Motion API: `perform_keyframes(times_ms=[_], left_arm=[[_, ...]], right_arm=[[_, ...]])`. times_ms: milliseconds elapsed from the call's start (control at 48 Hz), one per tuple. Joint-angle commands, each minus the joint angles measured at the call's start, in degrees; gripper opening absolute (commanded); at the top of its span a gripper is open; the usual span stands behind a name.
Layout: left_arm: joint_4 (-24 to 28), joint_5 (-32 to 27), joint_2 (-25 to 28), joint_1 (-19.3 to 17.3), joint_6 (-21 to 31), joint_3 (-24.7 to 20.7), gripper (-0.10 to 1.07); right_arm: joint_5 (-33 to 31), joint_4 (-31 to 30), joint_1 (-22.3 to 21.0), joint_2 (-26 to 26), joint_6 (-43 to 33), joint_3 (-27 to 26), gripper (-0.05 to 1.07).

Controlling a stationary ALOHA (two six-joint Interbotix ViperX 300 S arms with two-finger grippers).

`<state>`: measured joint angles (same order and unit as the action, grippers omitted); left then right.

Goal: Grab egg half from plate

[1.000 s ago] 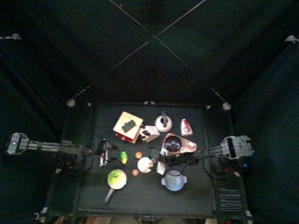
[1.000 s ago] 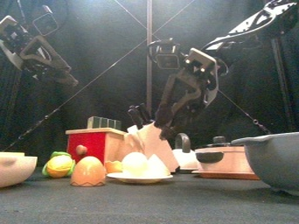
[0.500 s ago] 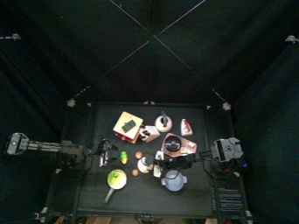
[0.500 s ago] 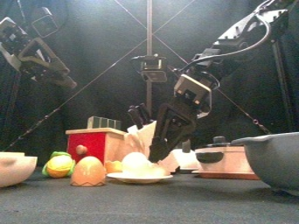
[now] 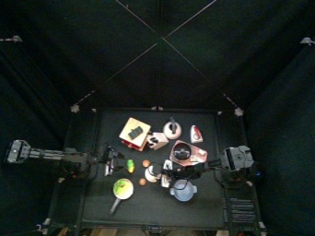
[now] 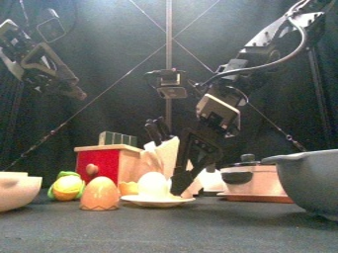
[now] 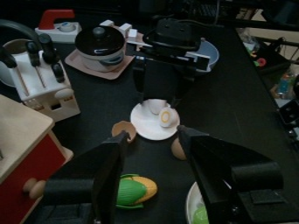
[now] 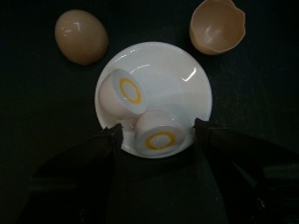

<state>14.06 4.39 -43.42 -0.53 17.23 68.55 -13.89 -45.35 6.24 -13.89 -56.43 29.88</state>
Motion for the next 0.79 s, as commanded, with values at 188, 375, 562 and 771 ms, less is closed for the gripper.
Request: perform_keyframes(times_ms=[188, 375, 562, 771], left_arm=[[0.09, 0.44, 0.09, 0.18, -0.09, -0.7, 0.86], [0.09, 0.44, 0.09, 0.18, -0.18, -0.7, 0.86], [0.09, 0.44, 0.18, 0.18, -0.18, -0.79, 0.86], [0.09, 0.53, 0.18, 0.18, -0.09, -0.7, 0.86]], right_arm=[[-0.79, -0.18, -0.09, 1.14, 0.0, -1.41, 0.78], [-2.46, -0.26, 0.09, 1.76, 0.0, -2.02, 0.74], [-2.99, 0.44, 0.26, 3.96, -0.18, -2.55, 0.74], [-3.25, 1.14, 0.44, 6.24, -0.18, -2.37, 0.74]])
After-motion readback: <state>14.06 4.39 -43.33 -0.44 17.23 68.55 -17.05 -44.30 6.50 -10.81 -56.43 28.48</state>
